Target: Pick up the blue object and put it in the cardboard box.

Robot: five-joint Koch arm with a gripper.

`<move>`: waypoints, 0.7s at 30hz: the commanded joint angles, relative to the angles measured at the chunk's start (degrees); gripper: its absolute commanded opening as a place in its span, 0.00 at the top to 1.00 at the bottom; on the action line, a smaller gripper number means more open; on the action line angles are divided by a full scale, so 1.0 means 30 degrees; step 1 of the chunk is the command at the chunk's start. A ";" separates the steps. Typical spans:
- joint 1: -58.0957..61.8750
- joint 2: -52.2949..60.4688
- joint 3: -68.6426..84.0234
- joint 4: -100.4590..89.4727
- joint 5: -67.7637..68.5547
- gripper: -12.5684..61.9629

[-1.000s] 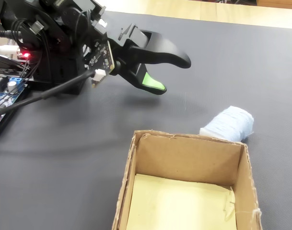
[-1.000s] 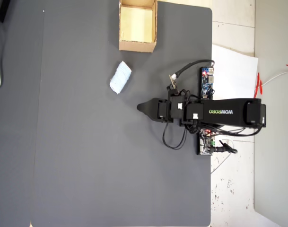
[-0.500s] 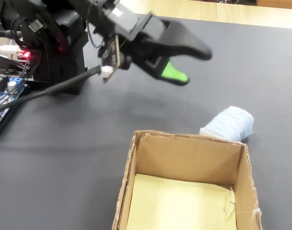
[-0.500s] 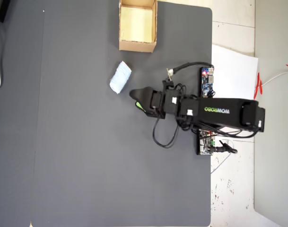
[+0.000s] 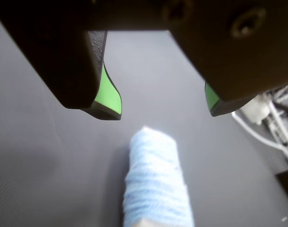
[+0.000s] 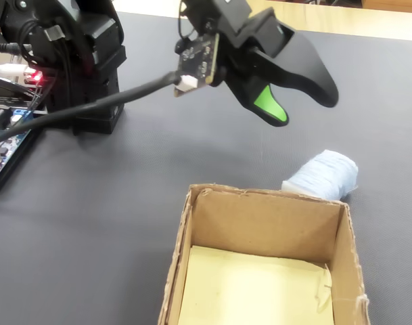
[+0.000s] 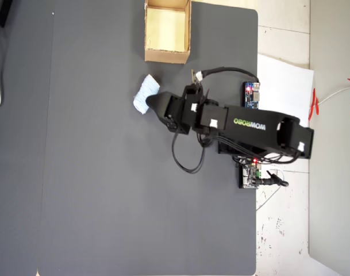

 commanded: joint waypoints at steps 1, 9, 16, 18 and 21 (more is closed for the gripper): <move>0.0293 -0.0615 -0.2080 -0.0029 0.0117 0.38; 0.1611 -0.4189 -0.3984 0.0146 0.0557 0.38; 0.2344 -0.7031 -0.5625 0.1230 0.0908 0.39; 0.2402 -0.7705 -0.6123 0.1699 0.0908 0.47; 0.2490 -0.7969 -0.6035 0.1699 0.0967 0.57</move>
